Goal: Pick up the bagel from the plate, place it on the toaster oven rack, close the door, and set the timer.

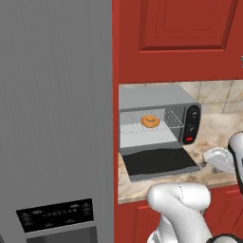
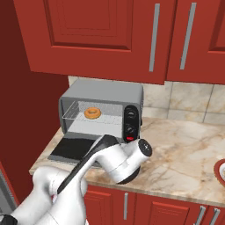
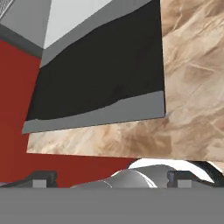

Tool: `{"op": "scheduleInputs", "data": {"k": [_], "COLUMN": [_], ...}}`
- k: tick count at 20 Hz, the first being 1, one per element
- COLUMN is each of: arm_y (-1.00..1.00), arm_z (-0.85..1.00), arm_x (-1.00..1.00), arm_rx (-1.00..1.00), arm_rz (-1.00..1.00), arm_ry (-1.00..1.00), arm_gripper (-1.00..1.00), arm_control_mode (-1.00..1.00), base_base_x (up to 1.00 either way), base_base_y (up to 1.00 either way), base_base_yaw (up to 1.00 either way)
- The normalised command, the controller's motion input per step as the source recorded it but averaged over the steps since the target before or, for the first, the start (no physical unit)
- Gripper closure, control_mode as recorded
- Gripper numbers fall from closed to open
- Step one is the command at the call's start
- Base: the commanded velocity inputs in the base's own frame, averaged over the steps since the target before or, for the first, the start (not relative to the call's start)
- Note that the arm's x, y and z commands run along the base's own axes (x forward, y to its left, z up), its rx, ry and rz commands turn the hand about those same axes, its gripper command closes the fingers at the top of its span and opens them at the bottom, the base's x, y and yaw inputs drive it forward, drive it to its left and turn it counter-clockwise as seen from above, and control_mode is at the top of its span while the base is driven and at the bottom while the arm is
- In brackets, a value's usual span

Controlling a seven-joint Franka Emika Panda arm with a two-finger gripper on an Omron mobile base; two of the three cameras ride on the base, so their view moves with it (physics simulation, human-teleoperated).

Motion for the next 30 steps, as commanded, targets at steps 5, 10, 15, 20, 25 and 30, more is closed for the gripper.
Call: {"op": "scheduleInputs", "data": {"k": [5,10,15,20,25,30], "arm_y": [-0.03,-0.03,-0.01,0.00,0.00,0.00], "arm_z": [-0.14,-0.47,-0.48,-0.19,-0.11,-0.19], "arm_x": [0.49,0.15,0.10,0.31,0.36,0.25], "arm_rx": [0.29,0.19,0.09,0.05,0.04,0.03], "arm_rz": [-0.06,-0.05,-0.07,-0.06,-0.04,-0.03], "arm_ry": [0.12,0.11,0.06,0.00,0.00,0.00], "arm_gripper": [-1.00,-1.00,-1.00,-1.00,-1.00,-1.00], "arm_control_mode": [-1.00,-1.00,-1.00,-1.00,-1.00,-1.00], "base_base_x": [0.00,0.00,0.00,0.00,0.00,0.00], "base_base_y": [0.00,0.00,0.00,0.00,0.00,0.00], "base_base_yaw": [0.00,0.00,0.00,0.00,0.00,0.00]}}
